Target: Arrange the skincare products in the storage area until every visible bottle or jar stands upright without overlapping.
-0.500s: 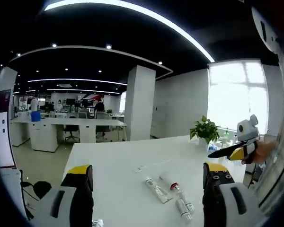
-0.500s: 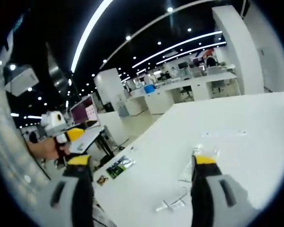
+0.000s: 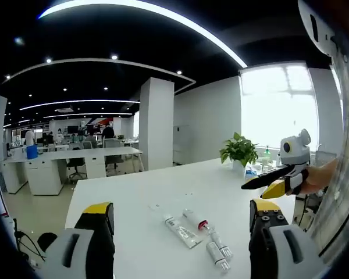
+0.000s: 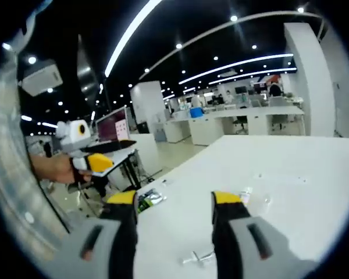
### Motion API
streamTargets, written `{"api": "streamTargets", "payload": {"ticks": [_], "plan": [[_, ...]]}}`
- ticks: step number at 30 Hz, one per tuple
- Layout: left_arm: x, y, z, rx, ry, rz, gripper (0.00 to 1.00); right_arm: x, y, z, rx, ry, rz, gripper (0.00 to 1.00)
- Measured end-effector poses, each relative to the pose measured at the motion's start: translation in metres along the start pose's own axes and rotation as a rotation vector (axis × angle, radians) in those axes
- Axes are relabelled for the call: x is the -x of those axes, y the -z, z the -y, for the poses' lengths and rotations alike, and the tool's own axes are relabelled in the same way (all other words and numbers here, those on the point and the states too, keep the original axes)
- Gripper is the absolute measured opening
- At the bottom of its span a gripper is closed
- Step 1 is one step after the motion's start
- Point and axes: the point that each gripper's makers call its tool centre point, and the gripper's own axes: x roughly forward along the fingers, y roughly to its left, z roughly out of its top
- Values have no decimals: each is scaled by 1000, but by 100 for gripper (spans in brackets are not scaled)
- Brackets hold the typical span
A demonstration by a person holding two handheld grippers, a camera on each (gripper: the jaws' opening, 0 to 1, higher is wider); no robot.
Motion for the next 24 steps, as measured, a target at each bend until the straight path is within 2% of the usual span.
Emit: {"api": "streamTargets", "payload": {"ticks": [2, 4, 6, 9, 10, 11, 18, 20, 22, 23, 24], "plan": [[-5, -2, 6, -17, 14, -4, 99, 2, 4, 3, -58, -2, 14, 48], [-10, -4, 11, -21, 27, -8, 99, 3, 11, 7, -69, 4, 1, 48], [-15, -8, 15, -26, 32, 21, 97, 6, 15, 9, -72, 4, -6, 47], [-23, -12, 23, -29, 68, 43, 83, 12, 21, 9, -28, -6, -29, 33], [-22, -7, 13, -43, 65, 48, 80, 14, 22, 10, -16, -5, -32, 28], [-23, -8, 11, -59, 63, 55, 79, 17, 21, 13, -2, 4, -32, 27], [-35, -1, 3, -58, 93, 59, 76, 33, 14, 30, 29, 75, -23, 39], [-42, -3, 10, -39, 119, 44, 76, 37, 14, 35, 16, 89, -15, 39], [-49, -5, 3, -14, 124, 28, 76, 41, 13, 39, 5, 110, 4, 38], [-51, -6, 2, 18, 135, 16, 76, 43, 13, 42, -5, 116, 9, 38], [-57, -8, 9, 48, 148, -4, 76, 44, 14, 43, -16, 120, 12, 38]]}}
